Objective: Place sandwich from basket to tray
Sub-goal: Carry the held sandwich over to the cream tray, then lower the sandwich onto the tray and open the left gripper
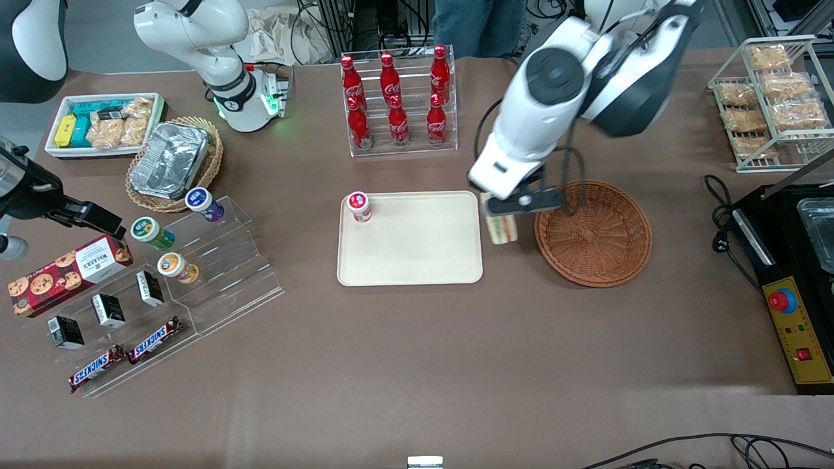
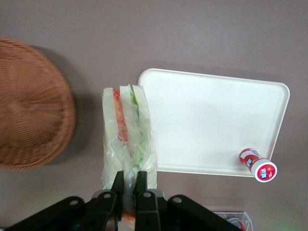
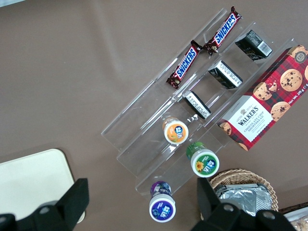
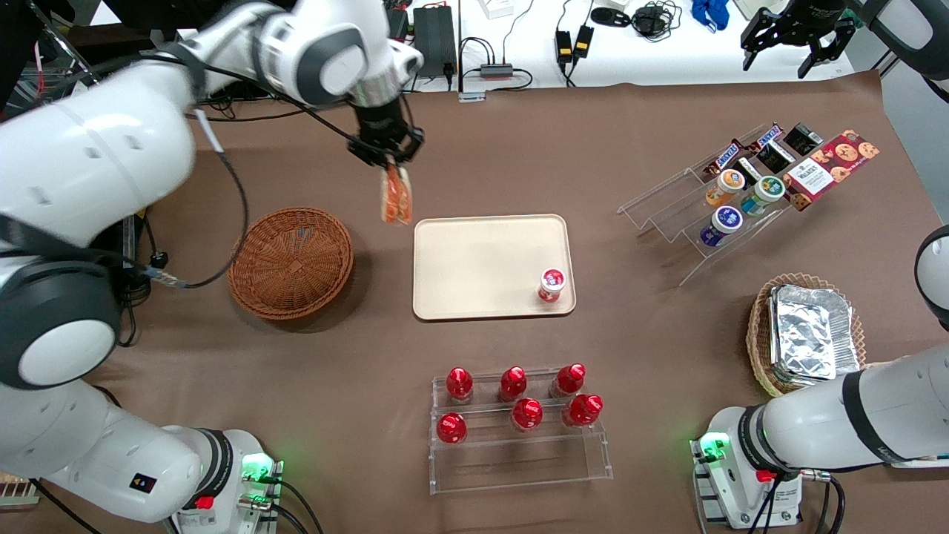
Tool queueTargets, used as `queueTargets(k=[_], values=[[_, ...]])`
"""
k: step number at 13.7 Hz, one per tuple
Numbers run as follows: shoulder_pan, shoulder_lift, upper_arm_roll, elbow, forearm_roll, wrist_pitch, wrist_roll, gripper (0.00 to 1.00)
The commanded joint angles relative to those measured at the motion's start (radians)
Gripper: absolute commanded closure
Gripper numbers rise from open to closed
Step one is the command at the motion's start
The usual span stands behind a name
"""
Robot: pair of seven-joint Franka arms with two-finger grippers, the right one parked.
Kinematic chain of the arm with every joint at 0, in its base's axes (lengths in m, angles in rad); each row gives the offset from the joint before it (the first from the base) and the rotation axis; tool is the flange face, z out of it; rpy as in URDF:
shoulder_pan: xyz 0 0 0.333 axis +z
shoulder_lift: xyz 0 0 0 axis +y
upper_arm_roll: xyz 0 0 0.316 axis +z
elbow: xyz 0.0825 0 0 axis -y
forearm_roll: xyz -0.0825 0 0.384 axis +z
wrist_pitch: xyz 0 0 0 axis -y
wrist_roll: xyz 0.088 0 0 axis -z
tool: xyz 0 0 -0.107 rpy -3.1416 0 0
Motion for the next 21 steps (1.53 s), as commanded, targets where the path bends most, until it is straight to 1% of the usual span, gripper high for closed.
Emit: queueTargets(k=[1, 4, 8, 10, 12, 13, 14, 15, 16, 17, 19, 20, 21], values=[[-0.029, 0.079, 0.009, -0.004, 0.002, 0.115, 0.016, 1.00], [-0.043, 0.106, 0.008, -0.080, -0.005, 0.234, 0.106, 1.00], [-0.055, 0.203, 0.008, -0.083, 0.005, 0.309, 0.111, 1.00], [-0.080, 0.247, 0.011, -0.083, 0.010, 0.349, 0.103, 1.00], [-0.080, 0.260, 0.011, -0.084, 0.010, 0.354, 0.099, 1.00], [-0.080, 0.264, 0.011, -0.087, 0.009, 0.354, 0.097, 0.97], [-0.078, 0.266, 0.013, -0.100, 0.006, 0.354, 0.095, 0.69], [-0.068, 0.261, 0.014, -0.107, 0.009, 0.352, 0.100, 0.07], [-0.065, 0.251, 0.019, -0.110, 0.009, 0.340, 0.095, 0.01], [-0.063, 0.228, 0.031, -0.109, 0.009, 0.305, 0.067, 0.01], [-0.051, 0.154, 0.048, -0.092, 0.007, 0.156, 0.034, 0.01], [-0.037, 0.105, 0.049, -0.086, 0.010, 0.086, 0.037, 0.01], [-0.001, 0.046, 0.051, -0.083, 0.010, 0.018, 0.048, 0.01]])
